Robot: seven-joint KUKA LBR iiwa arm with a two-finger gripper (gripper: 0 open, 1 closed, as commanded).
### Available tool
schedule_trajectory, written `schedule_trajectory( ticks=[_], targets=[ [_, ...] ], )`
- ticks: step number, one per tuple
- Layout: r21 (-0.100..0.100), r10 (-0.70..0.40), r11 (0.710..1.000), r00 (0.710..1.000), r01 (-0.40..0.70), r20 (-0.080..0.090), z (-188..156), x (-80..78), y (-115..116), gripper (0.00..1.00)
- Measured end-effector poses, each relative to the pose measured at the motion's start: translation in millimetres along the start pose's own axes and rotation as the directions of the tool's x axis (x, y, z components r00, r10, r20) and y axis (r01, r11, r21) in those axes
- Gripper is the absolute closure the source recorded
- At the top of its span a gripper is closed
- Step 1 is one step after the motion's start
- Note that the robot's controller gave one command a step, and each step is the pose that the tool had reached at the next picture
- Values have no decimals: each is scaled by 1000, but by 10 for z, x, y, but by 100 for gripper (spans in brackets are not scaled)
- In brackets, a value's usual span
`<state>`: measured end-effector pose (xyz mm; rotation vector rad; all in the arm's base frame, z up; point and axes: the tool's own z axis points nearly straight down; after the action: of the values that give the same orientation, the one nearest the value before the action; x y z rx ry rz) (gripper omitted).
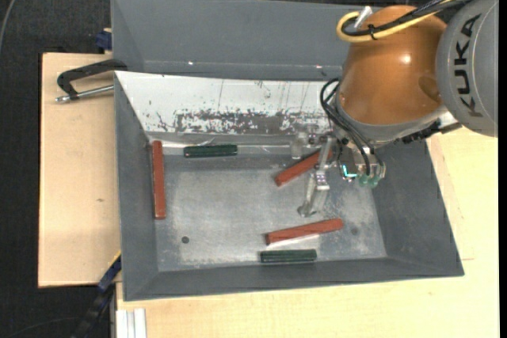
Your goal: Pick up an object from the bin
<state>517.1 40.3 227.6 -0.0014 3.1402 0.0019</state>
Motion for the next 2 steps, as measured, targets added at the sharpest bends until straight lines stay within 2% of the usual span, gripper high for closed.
schedule_trajectory(
  ticks=[1, 2],
  targets=[
    [0, -401, 916, 916, 401, -2, 1043, -144, -365, 0],
    [-3, -492, 871, 871, 492, -5, 1590, 186, -96, 0]
  ],
)
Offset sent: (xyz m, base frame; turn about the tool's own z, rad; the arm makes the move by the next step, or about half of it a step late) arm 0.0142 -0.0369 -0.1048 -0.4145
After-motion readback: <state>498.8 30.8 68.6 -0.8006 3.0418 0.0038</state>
